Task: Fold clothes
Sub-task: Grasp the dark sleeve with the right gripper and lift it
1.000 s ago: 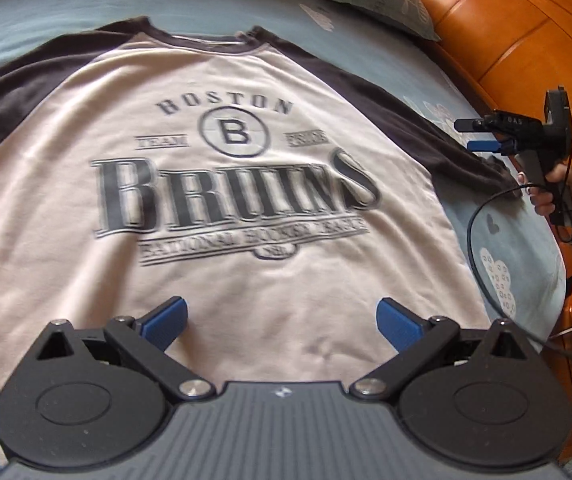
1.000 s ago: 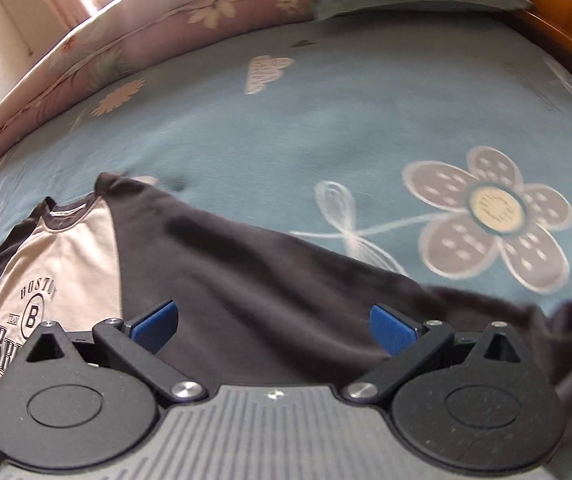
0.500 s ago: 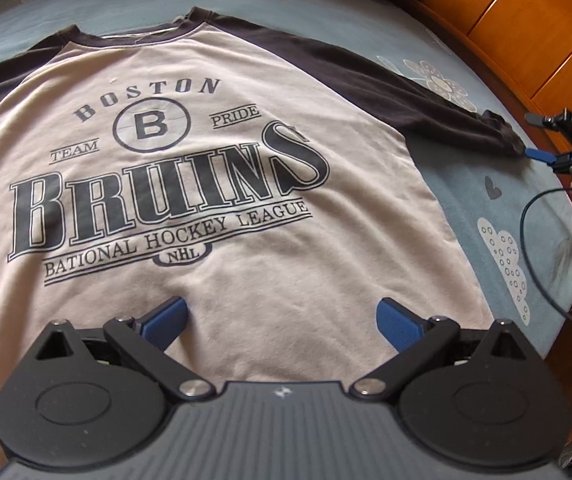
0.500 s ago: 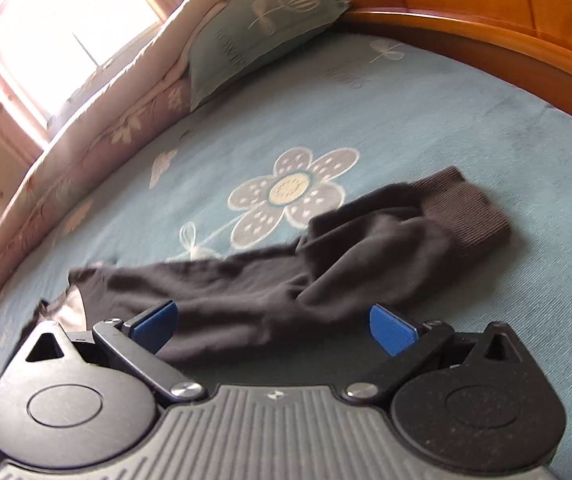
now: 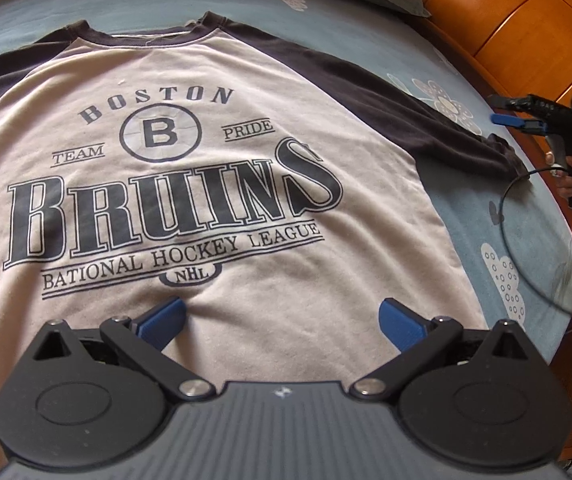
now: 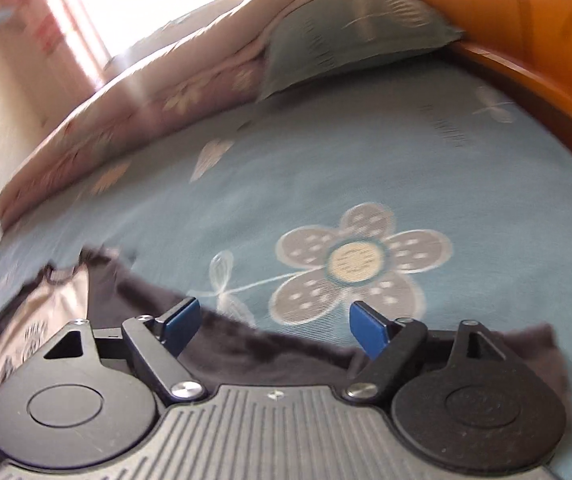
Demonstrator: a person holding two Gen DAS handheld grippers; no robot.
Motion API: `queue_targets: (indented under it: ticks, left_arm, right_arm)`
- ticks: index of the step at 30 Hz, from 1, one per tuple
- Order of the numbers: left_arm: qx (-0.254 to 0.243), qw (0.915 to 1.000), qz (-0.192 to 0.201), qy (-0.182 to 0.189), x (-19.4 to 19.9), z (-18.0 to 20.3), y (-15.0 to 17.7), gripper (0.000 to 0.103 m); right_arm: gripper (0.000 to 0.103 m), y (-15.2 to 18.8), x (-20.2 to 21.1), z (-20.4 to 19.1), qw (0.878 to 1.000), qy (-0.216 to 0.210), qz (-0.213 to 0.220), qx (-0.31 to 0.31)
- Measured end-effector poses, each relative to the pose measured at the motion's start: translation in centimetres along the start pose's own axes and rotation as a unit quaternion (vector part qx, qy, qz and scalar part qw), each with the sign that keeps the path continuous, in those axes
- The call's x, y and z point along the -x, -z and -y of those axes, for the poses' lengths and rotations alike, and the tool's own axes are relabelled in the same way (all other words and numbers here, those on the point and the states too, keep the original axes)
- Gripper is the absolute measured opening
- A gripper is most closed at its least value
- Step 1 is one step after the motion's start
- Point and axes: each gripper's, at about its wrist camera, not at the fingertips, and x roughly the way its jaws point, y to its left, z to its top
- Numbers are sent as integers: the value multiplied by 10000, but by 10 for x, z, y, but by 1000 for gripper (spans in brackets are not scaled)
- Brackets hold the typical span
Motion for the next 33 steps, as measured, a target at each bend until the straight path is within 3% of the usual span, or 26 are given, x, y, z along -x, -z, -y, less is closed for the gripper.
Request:
queue_targets:
  ticks: [4,9,12,16,24,30,33]
  left_arm:
    - [6,10000,32,14,0,-2,-1,102]
    - [99,9999,81,80,0,-6,-2,102]
    - [170,9997,119,134,0,-8,-2,102]
    - [226,9994,185,185,0,-11,-2,102]
    - [213,9993,243,209,-1,-12,-2,102]
    - [340,9983,327,334,0,-17,-1,102]
    - [336,9983,349,332,0,-16,-1,102]
  right_arm:
    - [83,-8,-45,-25,9956,-511,-554,550]
    - [84,-23,-91,-18,9881,-855,-1171,522]
    - [93,-24,-98,-8,9820,-1273,-1360,314]
    - [92,-28,-101,-6,9735,-1527,-1637,459]
    - [94,-45,-131,4,9712,-1916,-1403,-208]
    - [93,-26,-116,18,9473,-2588,-1830,-460]
    - [91,-27,-120,25,9446,-2718,-1735,-614]
